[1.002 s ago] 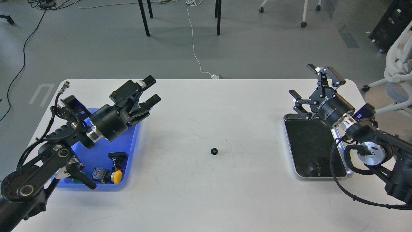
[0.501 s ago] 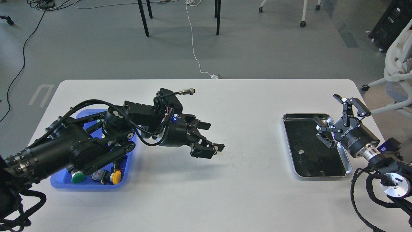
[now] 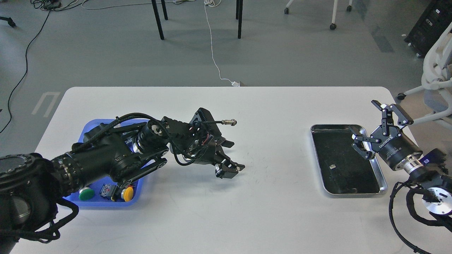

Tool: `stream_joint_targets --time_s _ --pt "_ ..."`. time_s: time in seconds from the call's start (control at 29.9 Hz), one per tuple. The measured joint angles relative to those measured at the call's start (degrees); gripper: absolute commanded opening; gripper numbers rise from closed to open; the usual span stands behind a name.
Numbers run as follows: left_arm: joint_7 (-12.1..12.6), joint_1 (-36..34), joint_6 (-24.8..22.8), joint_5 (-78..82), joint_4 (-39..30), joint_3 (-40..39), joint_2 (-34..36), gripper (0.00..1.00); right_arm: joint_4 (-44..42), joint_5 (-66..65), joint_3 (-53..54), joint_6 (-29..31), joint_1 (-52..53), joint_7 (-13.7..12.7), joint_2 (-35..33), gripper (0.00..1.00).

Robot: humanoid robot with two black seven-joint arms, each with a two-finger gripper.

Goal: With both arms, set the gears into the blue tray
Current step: 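Close the left gripper on the black part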

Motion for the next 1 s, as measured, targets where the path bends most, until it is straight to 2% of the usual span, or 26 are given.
stream_joint_targets --time_s 0.17,0.27,0.43,0.53,0.74,0.84,1.0 --pt "0.0 1.1 0.1 0.0 0.3 0.5 0.2 0.76 0.0 0.0 0.0 0.0 0.2 0.0 0.0 0.98" --pt "0.0 1.3 0.1 0.0 0.2 0.6 0.1 0.65 0.0 0.0 0.0 0.0 0.2 0.0 0.0 0.98" --pt "0.0 1.6 0.1 0.0 0.3 0.7 -0.3 0.62 0.0 -0.1 0.0 0.0 0.2 0.0 0.0 0.98" --pt "0.0 1.8 0.1 0.0 1.3 0.7 -0.9 0.46 0.0 -0.1 0.0 0.0 0.2 0.0 0.0 0.98" --pt "0.0 2.7 0.2 0.0 2.2 0.7 -1.2 0.31 0.0 -0.1 -0.1 0.0 0.2 0.0 0.0 0.98" --pt "0.0 2.9 0.2 0.0 2.3 0.6 -1.3 0.11 -0.1 -0.1 -0.2 0.0 0.2 0.0 0.0 0.98" --pt "0.0 3.0 0.2 0.0 2.4 0.7 -1.4 0.09 -0.1 -0.1 -0.2 0.0 0.2 0.0 0.0 0.98"
